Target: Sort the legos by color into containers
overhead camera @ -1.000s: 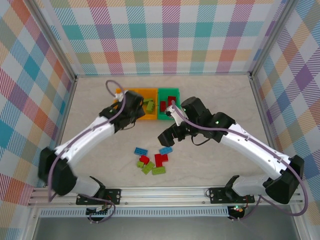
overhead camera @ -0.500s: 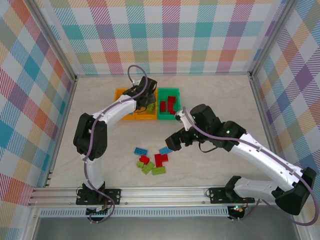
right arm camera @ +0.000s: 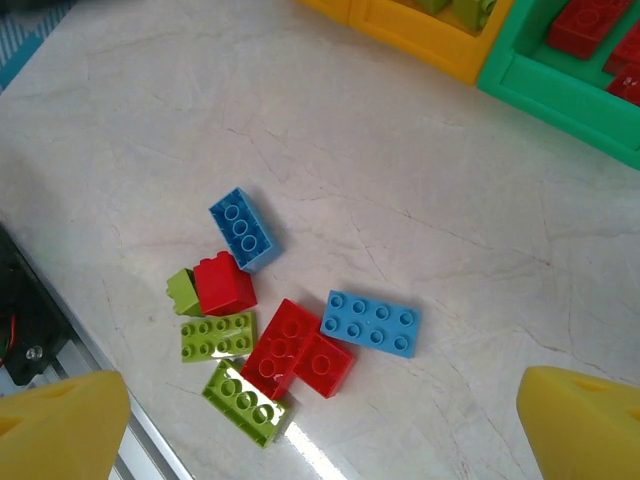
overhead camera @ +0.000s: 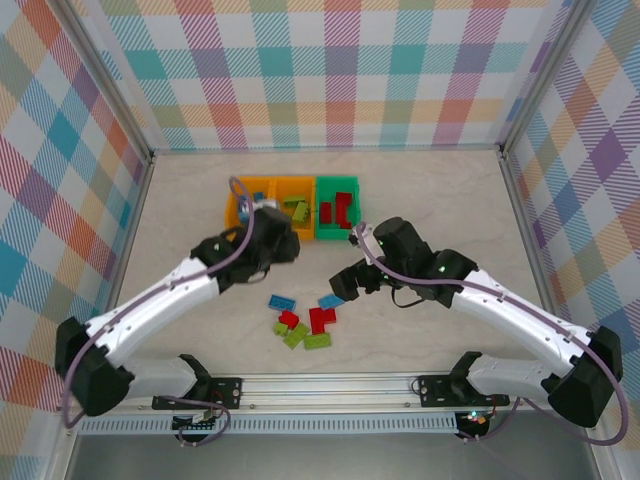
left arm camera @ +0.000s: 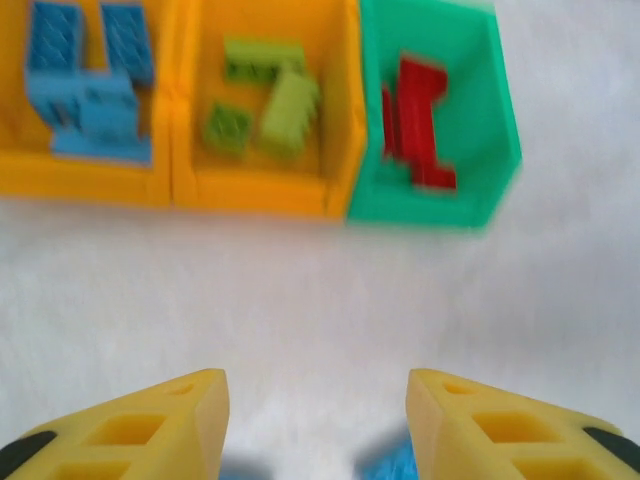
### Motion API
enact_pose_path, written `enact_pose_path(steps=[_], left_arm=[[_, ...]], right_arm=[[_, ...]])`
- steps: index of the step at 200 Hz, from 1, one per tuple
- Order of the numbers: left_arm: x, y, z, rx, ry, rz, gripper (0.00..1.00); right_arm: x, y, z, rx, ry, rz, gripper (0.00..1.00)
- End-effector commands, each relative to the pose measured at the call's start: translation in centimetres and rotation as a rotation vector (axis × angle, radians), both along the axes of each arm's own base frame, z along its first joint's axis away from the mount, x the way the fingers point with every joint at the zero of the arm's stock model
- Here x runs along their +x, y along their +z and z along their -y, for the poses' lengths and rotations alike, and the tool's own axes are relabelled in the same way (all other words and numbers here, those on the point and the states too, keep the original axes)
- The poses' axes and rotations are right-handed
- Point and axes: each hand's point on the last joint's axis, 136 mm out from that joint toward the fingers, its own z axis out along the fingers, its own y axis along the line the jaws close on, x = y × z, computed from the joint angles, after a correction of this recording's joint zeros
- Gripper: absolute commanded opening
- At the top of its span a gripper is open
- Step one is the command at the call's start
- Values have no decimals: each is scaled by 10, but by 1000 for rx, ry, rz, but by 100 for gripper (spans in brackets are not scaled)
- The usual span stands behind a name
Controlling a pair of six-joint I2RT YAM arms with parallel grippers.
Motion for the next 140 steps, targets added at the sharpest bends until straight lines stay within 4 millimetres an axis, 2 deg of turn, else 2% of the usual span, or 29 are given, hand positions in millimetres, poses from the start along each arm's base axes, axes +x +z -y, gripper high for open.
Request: enact_pose_path(steps=[1, 22, 41, 58, 82, 99, 114, 140], left_arm=[[-66, -39, -9, 86, -167, -138, 51], [-117, -58, 2, 88, -368, -218, 60], [-134, -81, -6, 162, -387, -282, 62], [-138, -102, -6, 198, -392, -331, 63], [-141, -128, 8, 179, -419, -376, 63], [-140, -146, 4, 232, -401, -415, 62], [-137, -155, 0, 276, -378, -419, 60], [-126, -158, -3, 291, -334, -371, 51]], right_arm=[[5, 6, -12, 38, 47, 63, 100], [3, -1, -13, 31, 60, 42, 100], [4, -4, -14, 38, 51, 37, 100], [4, -4, -14, 47, 43, 33, 100], [4, 0, -12, 45, 35, 36, 100], [3, 2, -9, 39, 32, 40, 100], [2, 2, -8, 43, 27, 39, 100], [1, 2, -9, 58, 23, 28, 100]])
